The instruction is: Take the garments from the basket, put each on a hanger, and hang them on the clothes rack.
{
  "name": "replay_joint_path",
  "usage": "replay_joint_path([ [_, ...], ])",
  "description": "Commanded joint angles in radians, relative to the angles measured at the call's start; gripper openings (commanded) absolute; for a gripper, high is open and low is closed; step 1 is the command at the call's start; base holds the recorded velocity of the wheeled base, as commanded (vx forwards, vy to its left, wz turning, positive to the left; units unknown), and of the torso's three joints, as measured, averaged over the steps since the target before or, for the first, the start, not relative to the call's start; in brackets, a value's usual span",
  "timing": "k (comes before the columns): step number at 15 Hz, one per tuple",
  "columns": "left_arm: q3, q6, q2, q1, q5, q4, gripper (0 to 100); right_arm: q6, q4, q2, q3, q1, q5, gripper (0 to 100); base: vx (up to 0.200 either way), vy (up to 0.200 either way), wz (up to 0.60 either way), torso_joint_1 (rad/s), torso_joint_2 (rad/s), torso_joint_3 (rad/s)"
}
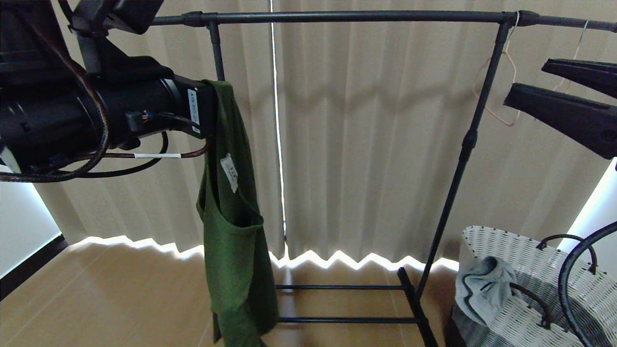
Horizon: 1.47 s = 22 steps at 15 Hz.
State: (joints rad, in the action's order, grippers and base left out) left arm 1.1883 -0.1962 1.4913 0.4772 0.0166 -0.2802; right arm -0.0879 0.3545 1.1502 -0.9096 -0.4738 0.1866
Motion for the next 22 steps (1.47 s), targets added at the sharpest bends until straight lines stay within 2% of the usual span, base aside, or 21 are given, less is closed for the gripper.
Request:
replay_joint_path([
  [1, -0.009, 0.000, -0.002, -0.011, 0.000, -0.001, 0, -0.003, -0.009, -0.004, 0.003, 0.011, -0.003, 100, 0.000, 0.000, 0.00, 0.000, 0.00, 0.000],
  [4, -0.078, 0.000, -0.029, -0.069, -0.001, -0.005, 0, -0.041, -0.006, -0.012, 0.087, 0.159, -0.012, 100, 0.000, 0.000, 0.00, 0.000, 0.00, 0.000],
  [7, -0.225, 0.006, -0.105, -0.127, -0.004, -0.037, 0, -0.087, 0.011, -0.017, 0.138, 0.314, -0.007, 100, 0.000, 0.000, 0.00, 0.000, 0.00, 0.000],
  [8, -0.253, 0.006, -0.117, -0.137, -0.004, -0.043, 0, -0.087, 0.031, -0.018, 0.153, 0.333, -0.007, 100, 0.000, 0.000, 0.00, 0.000, 0.00, 0.000],
  [10, -0.308, 0.007, -0.164, -0.149, -0.006, -0.053, 0, -0.087, 0.179, -0.012, 0.247, 0.343, -0.007, 100, 0.000, 0.000, 0.00, 0.000, 0.00, 0.000],
  [11, -0.308, 0.007, -0.164, -0.149, -0.006, -0.053, 0, -0.087, 0.179, -0.012, 0.247, 0.343, -0.007, 100, 0.000, 0.000, 0.00, 0.000, 0.00, 0.000],
  [12, -0.309, 0.004, -0.177, -0.147, -0.006, -0.053, 0, -0.090, 0.288, 0.014, 0.298, 0.391, -0.006, 100, 0.000, 0.000, 0.00, 0.000, 0.00, 0.000],
  [15, -0.312, 0.007, -0.178, -0.146, -0.007, -0.053, 0, -0.084, 0.333, 0.048, 0.299, 0.449, -0.003, 100, 0.000, 0.000, 0.00, 0.000, 0.00, 0.000],
  [22, -0.358, 0.007, -0.192, -0.141, -0.009, -0.054, 0, -0.090, 0.330, 0.022, 0.302, 0.454, -0.007, 100, 0.000, 0.000, 0.00, 0.000, 0.00, 0.000],
])
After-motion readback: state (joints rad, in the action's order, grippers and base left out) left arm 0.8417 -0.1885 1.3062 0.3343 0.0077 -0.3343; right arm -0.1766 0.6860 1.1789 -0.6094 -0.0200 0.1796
